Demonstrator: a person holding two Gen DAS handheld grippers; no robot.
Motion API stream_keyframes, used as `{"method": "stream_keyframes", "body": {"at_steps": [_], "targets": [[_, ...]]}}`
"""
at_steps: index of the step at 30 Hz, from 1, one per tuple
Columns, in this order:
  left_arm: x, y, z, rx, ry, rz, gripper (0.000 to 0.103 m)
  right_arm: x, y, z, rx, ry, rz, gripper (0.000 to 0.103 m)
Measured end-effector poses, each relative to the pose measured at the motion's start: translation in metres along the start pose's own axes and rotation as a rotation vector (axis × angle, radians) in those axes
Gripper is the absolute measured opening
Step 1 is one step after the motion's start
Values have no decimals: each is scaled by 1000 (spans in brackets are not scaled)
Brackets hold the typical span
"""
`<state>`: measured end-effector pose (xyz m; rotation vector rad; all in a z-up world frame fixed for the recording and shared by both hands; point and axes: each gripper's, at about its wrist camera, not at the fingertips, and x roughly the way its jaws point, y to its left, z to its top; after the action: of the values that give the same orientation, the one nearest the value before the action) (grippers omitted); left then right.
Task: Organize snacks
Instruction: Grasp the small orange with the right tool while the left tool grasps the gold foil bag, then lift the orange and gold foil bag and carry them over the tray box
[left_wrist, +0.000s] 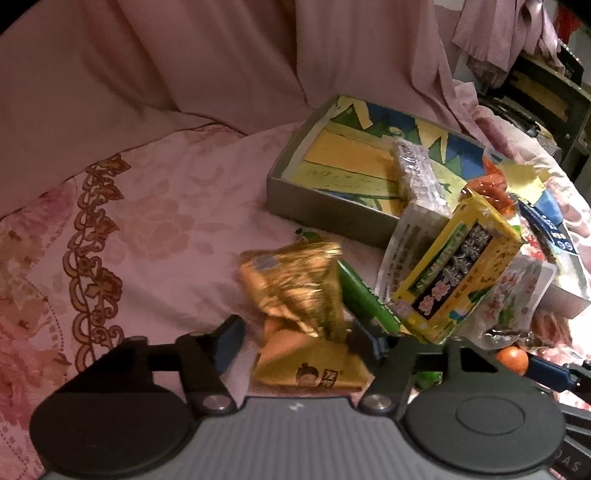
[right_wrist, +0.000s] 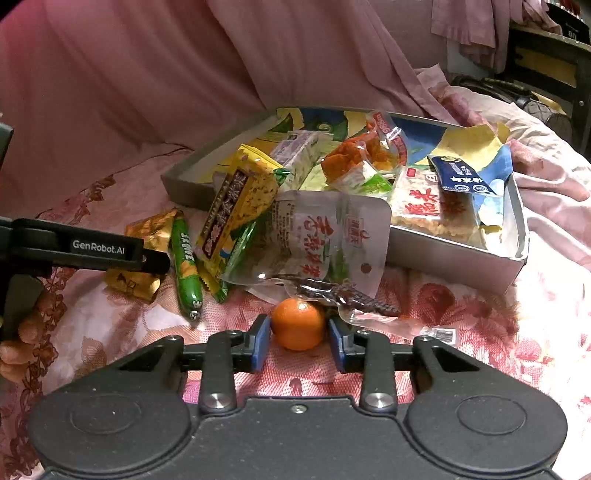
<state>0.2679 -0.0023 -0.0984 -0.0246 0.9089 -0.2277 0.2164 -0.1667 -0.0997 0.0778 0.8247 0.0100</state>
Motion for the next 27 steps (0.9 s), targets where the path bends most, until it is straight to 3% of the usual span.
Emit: {"method": "stream_keyframes", "body": {"at_steps": [6,14,27], "targets": [[-6,1,0,-37,28,-32,51,-1,1,0,-5,-3,3,35],[-16,-4,-7,-68,94,-103,49,-2,3,0,-11,-2,15,35],[-11,-4,-7,-85,127,-86,54,-5,8,-1,-39,-12,47,35]]}}
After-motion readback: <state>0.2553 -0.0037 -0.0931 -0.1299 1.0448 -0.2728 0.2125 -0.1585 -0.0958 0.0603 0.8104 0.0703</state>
